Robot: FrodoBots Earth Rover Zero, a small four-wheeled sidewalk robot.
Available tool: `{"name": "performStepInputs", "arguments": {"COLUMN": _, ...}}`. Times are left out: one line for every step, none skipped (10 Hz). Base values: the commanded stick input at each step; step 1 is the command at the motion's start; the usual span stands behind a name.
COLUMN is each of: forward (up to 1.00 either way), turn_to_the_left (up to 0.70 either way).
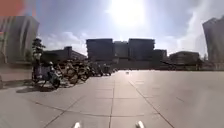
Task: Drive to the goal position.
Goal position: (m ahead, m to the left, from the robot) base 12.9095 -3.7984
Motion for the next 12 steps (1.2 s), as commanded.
{"name": "performStepInputs", "arguments": {"forward": 0.70, "turn_to_the_left": 0.00}}
{"name": "performStepInputs", "arguments": {"forward": 0.70, "turn_to_the_left": 0.00}}
{"name": "performStepInputs", "arguments": {"forward": 0.70, "turn_to_the_left": 0.00}}
{"name": "performStepInputs", "arguments": {"forward": 0.70, "turn_to_the_left": 0.00}}
{"name": "performStepInputs", "arguments": {"forward": 0.70, "turn_to_the_left": 0.00}}
{"name": "performStepInputs", "arguments": {"forward": 0.70, "turn_to_the_left": 0.00}}
{"name": "performStepInputs", "arguments": {"forward": 0.70, "turn_to_the_left": 0.00}}
{"name": "performStepInputs", "arguments": {"forward": 0.70, "turn_to_the_left": 0.00}}
{"name": "performStepInputs", "arguments": {"forward": 0.70, "turn_to_the_left": 0.00}}
{"name": "performStepInputs", "arguments": {"forward": 0.70, "turn_to_the_left": 0.00}}
{"name": "performStepInputs", "arguments": {"forward": 0.70, "turn_to_the_left": 0.00}}
{"name": "performStepInputs", "arguments": {"forward": 0.70, "turn_to_the_left": 0.00}}
